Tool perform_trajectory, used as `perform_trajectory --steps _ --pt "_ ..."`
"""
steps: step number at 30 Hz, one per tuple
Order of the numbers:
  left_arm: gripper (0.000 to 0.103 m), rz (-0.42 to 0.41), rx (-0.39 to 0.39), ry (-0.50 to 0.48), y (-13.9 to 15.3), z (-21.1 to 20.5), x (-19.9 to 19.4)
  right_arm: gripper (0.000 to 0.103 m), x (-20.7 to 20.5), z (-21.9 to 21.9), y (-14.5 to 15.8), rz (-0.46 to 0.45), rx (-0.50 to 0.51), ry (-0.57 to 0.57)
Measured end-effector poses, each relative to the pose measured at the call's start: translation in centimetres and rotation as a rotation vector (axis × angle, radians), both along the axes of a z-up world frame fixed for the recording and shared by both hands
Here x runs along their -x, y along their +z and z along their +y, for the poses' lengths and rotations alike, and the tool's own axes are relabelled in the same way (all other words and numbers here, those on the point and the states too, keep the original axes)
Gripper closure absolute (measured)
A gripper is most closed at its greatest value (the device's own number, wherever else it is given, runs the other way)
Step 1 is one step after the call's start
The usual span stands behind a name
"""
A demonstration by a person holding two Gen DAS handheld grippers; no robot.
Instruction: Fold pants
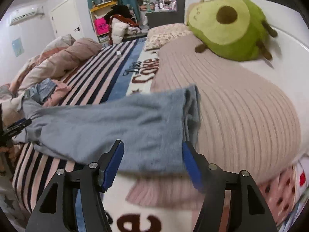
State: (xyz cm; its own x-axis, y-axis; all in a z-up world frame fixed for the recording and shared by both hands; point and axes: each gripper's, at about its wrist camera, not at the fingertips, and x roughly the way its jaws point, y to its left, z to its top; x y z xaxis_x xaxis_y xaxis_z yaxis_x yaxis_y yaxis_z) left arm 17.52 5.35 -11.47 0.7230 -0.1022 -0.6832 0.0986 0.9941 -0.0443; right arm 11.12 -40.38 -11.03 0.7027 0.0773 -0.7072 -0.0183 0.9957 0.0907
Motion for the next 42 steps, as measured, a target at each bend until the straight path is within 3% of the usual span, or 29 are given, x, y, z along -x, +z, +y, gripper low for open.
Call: perform_trajectory --steps 3,7,11,17,18,19,20,22,28,40,42 --pt "0.028 0.015 0.006 0.014 -0.5 0.6 1.9 0.041 0.5 -0.1 -1.4 0.023 0.014 -0.030" --pt "0.028 0.035 0.016 0.027 -1.3 1.3 3.4 0.038 1.0 -0.5 -2.4 0.024 -0.067 -0.034" --pt "0.028 0.044 0.018 0.061 -2.1 2.1 3.6 0.038 -0.2 -0.8 -2.8 -0.026 -0.068 -0.065" --pt "0.028 0.044 0.036 0.093 -2.4 3.4 3.8 0.035 -2.3 1.8 -3.3 -0.069 0.141 -0.097" --pt "0.028 0.046 0.034 0.099 -2.5 3.6 3.8 0.041 -2.6 2.2 -3.4 -0.081 0.173 -0.098" --pt "0.028 0.047 0.034 0.103 -2.6 3.7 3.8 0.058 -2.8 2.5 -3.5 -0.094 0.209 -0.105" --pt "0.028 0.049 0.034 0.107 -2.7 3.8 3.7 0.067 -2.9 2.7 -3.5 -0.100 0.236 -0.107" --pt "0.028 0.051 0.031 0.115 -2.8 4.1 3.7 0.076 -2.9 2.8 -3.4 -0.119 0.241 -0.102" --pt "0.028 0.043 0.000 0.138 -2.6 4.8 4.0 0.082 -0.5 0.9 -0.6 -0.220 0.235 -0.162" --pt "0.028 0.012 -0.016 0.122 -0.8 4.3 5.1 0.085 4.6 -5.2 4.4 -0.214 0.252 -0.279" --pt "0.028 0.014 -0.040 0.108 -0.7 4.1 5.1 0.085 5.9 -6.1 5.1 -0.227 0.328 -0.327"
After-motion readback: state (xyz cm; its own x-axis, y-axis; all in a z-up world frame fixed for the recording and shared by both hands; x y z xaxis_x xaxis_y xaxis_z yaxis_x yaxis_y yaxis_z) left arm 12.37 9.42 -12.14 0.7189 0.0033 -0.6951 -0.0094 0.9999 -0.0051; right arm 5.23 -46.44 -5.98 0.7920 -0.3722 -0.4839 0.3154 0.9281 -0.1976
